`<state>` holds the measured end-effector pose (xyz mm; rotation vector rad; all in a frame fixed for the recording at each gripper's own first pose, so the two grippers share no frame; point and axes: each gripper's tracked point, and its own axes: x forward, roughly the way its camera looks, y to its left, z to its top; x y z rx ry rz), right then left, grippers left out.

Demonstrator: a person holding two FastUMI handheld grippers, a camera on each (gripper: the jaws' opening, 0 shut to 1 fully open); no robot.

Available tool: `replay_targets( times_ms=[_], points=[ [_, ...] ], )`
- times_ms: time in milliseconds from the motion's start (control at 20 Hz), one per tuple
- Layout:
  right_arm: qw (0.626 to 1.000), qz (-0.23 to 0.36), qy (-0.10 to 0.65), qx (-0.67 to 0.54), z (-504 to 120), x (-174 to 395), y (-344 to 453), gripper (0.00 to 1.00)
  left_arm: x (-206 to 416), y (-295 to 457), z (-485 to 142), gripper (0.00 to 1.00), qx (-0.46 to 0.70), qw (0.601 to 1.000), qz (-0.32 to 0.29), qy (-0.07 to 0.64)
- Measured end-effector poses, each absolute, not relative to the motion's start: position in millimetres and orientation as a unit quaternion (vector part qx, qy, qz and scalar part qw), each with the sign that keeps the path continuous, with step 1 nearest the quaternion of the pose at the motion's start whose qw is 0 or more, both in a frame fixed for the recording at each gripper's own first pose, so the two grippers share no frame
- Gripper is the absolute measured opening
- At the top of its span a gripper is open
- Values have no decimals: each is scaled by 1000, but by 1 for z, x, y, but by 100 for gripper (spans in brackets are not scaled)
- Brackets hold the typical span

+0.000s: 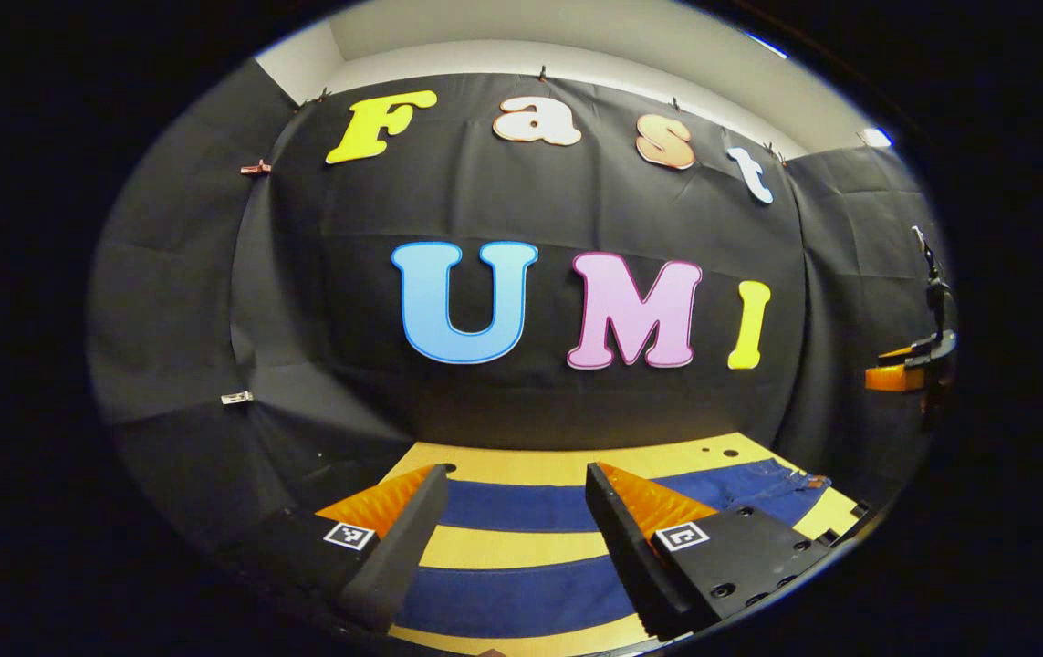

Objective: Grasp the waist and the cuffs of the jeans and fold them to make the two legs overlap; first hold the waist and fold one-third of the jeans toward the cuffs, then hold the cuffs and fold the remaining one-third in the same direction to finish folding.

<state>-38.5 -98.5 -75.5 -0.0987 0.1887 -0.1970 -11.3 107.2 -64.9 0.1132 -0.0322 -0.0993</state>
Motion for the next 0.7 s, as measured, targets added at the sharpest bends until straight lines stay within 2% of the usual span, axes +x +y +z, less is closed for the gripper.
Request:
replay_targets(
  times_ms=[150, 250, 300, 500, 700],
  points=[
    [977, -118, 145, -98, -118, -48, -128, 96, -9, 144, -106, 96, 153, 986, -61, 20],
    [965, -112, 188, -148, -153, -56, -143, 96, -4, 163, -144, 96, 239, 965, -94, 51],
    [956, -104, 216, -167, -173, -60, -147, 97, -1, 169, -166, 100, 277, 951, -117, 72],
    [926, -67, 305, -210, -242, -63, -155, 96, 3, 185, -247, 97, 351, 901, -204, 150],
    [879, 15, 377, -292, -313, -56, -170, 95, 22, 195, -306, 98, 432, 834, -268, 216]
  ],
)
